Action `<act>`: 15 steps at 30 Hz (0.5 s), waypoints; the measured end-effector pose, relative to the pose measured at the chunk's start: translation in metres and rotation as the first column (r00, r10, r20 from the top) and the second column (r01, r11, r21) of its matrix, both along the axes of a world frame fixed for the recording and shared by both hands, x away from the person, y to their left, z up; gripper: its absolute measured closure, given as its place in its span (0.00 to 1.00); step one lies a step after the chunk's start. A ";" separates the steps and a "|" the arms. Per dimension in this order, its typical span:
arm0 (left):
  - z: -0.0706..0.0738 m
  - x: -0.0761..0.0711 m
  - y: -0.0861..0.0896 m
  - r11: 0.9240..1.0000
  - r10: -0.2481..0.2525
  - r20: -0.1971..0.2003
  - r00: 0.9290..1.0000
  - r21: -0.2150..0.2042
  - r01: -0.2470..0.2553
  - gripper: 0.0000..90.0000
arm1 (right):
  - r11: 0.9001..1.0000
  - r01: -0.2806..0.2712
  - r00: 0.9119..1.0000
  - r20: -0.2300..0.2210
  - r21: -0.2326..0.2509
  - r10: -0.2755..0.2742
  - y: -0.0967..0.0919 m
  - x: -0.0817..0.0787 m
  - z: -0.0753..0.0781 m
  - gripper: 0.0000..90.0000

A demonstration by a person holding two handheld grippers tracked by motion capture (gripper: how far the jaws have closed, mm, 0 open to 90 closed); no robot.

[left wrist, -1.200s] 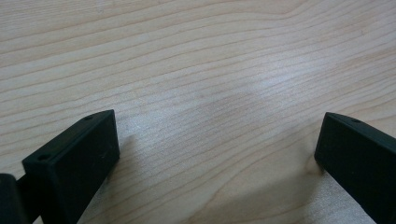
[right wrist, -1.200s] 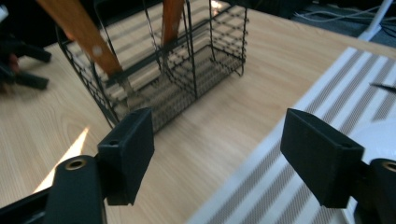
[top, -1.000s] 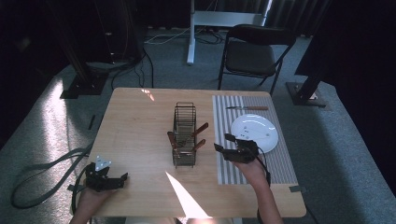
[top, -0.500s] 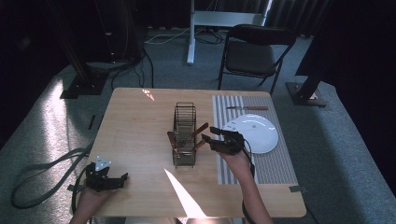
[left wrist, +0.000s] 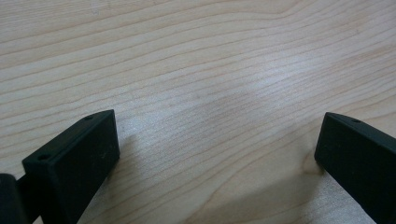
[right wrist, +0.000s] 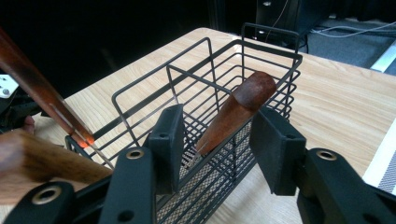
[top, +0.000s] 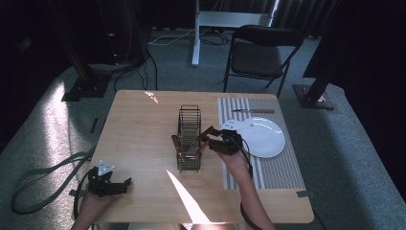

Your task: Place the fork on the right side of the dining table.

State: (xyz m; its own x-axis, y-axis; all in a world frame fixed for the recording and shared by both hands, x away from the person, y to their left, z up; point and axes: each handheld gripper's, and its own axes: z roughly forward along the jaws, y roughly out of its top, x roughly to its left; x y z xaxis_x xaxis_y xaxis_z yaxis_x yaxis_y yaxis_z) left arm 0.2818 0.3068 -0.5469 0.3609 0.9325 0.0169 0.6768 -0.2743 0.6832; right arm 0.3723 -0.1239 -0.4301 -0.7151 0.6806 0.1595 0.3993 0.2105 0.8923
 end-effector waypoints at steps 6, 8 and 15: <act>0.000 0.000 0.000 1.000 -0.002 0.000 1.000 0.000 0.002 0.00 | 1.000 -0.005 1.000 -0.014 -0.013 0.005 0.004 0.004 -0.003 0.74; 0.000 0.000 0.000 1.000 -0.003 0.000 1.000 0.000 0.003 0.00 | 1.000 -0.010 1.000 -0.018 -0.015 0.010 0.005 0.005 -0.004 0.81; 0.000 0.000 0.000 1.000 -0.003 0.000 1.000 0.000 0.003 0.00 | 0.999 -0.045 0.999 -0.030 0.010 0.045 0.004 0.006 0.000 0.84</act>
